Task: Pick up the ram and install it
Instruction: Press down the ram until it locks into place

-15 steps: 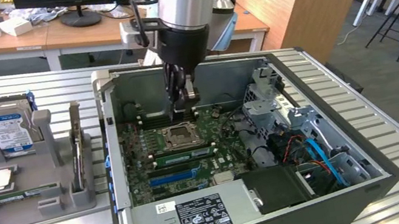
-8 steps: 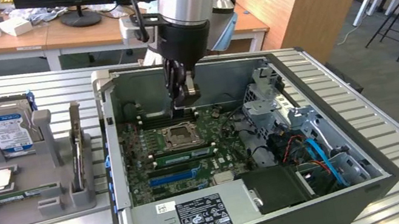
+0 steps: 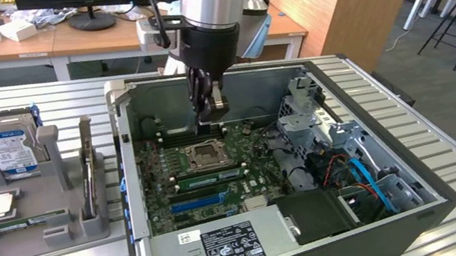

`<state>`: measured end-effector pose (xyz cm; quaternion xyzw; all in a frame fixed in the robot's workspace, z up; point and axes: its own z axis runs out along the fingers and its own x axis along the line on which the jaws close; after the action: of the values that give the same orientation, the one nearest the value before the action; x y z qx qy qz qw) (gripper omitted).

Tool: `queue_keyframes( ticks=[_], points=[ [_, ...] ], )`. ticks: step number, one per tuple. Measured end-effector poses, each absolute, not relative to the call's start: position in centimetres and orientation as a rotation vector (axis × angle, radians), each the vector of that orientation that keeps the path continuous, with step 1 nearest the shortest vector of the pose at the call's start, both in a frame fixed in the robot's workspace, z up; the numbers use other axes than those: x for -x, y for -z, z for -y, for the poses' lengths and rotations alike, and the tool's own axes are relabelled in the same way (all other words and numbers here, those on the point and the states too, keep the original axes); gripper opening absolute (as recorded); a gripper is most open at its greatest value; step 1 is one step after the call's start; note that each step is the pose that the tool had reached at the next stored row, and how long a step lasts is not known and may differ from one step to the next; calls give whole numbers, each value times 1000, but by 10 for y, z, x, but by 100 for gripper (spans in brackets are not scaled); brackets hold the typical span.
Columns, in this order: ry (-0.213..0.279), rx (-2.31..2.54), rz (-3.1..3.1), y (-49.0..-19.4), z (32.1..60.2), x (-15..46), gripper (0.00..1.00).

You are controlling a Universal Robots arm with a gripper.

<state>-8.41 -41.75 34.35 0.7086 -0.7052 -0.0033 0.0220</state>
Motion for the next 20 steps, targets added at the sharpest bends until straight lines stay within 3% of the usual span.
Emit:
queue_keyframes(
  ticks=[20],
  points=[
    [10,-2196,2185,-342,417,47,10]
  ],
)
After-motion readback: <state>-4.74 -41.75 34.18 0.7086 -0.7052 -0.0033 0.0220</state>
